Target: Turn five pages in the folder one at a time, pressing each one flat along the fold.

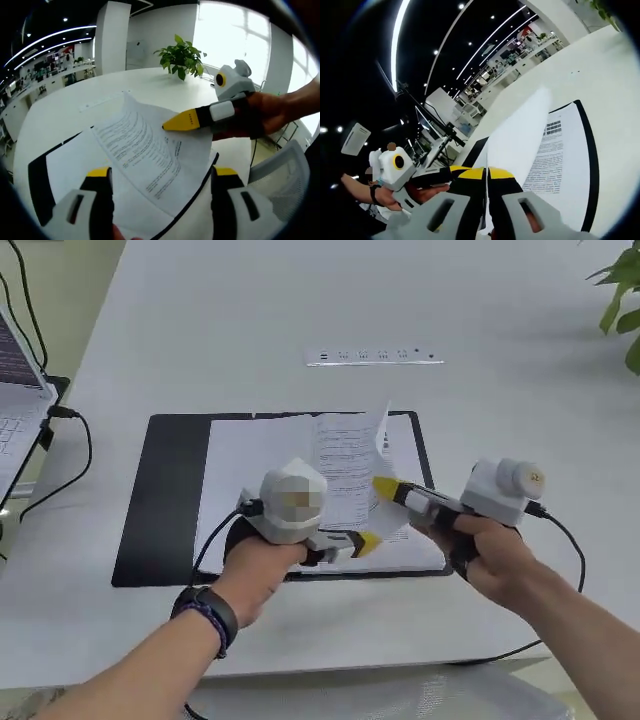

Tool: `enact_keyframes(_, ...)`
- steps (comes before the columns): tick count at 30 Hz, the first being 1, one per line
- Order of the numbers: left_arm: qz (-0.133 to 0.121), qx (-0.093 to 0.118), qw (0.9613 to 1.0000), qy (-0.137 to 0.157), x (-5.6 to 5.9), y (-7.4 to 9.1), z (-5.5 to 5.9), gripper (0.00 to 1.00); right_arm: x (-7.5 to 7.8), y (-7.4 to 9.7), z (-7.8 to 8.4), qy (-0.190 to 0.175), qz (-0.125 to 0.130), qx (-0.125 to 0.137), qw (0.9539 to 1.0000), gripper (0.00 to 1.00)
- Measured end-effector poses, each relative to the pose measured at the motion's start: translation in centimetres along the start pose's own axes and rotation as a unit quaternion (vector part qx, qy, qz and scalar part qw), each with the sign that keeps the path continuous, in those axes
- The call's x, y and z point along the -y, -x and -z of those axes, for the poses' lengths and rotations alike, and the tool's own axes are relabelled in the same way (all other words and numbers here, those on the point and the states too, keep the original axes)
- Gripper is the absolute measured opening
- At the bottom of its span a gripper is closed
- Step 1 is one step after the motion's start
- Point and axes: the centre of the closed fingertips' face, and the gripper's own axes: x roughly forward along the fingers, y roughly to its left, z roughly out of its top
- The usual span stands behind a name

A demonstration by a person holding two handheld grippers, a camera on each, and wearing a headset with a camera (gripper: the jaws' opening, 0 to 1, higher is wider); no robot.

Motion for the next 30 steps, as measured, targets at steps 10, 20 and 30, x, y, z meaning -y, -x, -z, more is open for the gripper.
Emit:
enact_keyframes(10,-0.025,0.009,0.9995,0.014,-2.6,3.1,0.9,0.80,-3.1,-3.1,0.6,0.012,-0.029,-0.012,0.9994,0.00)
enact_keyframes(20,-0.048,0.016,0.9984,0.028,-5.0,5.9,2.0,0.81,-5.8,-5.4,1.7,0.014,-0.052,-0.020,0.9983,0.00)
enact_keyframes(30,-0.071,0.023,0.9965,0.037,-7.1,8.7,2.9,0.81,-8.3,-7.4,2.9,0.019,-0.075,-0.035,0.9964,0.00)
